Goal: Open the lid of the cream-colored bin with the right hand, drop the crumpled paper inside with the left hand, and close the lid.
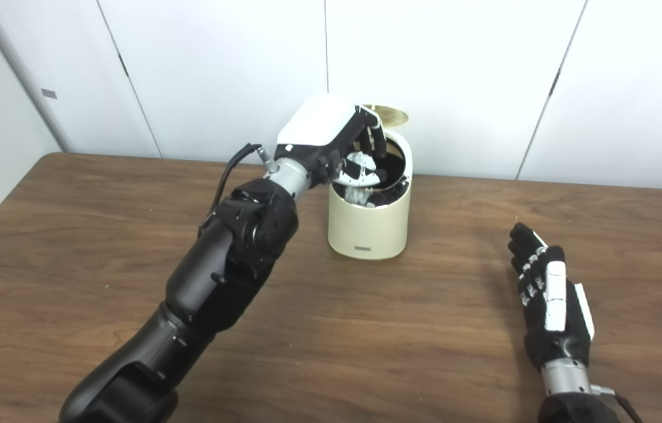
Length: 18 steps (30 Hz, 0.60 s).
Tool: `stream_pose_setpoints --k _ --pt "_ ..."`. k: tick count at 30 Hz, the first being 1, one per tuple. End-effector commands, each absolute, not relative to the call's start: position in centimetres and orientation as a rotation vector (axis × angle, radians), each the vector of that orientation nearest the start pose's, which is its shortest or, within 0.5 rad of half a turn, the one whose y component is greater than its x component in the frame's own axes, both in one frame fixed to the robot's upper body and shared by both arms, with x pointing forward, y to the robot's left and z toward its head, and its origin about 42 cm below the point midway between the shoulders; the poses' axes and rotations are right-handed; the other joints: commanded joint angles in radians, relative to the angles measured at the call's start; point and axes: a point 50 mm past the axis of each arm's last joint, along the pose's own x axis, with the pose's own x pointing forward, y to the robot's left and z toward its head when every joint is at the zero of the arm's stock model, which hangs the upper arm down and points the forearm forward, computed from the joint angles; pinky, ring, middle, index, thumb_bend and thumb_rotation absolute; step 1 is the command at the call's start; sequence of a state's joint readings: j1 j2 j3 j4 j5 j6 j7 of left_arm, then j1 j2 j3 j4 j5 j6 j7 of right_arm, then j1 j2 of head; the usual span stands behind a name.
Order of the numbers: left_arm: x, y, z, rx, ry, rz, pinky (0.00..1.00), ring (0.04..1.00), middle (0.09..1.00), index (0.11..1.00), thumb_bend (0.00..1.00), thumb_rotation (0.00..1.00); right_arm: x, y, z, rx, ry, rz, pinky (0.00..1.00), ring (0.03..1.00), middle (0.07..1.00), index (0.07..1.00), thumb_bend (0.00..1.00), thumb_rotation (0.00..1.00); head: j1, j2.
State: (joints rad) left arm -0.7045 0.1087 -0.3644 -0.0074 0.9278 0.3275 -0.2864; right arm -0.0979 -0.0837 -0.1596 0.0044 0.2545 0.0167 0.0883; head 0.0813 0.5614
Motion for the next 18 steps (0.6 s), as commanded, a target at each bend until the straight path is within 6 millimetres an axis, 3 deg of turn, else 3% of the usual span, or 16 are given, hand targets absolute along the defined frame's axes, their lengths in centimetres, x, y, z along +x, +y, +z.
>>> stream_pose_setpoints --k 1,18 --pt "42.9 8.1 33.9 1.142 -0.532 -0.172 0.29 0.398 0.500 0.498 0.47 0.00 31.3 -26.6 12.6 0.191 -0.119 -0.033 0.99 0.936 0.900 0.838 0.51 0.94 0.002 0.002" --pt "44.6 7.1 31.7 1.162 -0.634 -0.078 0.26 0.401 0.542 0.517 0.46 0.00 31.3 -26.8 12.9 0.188 -0.137 -0.029 0.97 0.920 0.876 0.823 0.50 0.95 0.023 0.014"
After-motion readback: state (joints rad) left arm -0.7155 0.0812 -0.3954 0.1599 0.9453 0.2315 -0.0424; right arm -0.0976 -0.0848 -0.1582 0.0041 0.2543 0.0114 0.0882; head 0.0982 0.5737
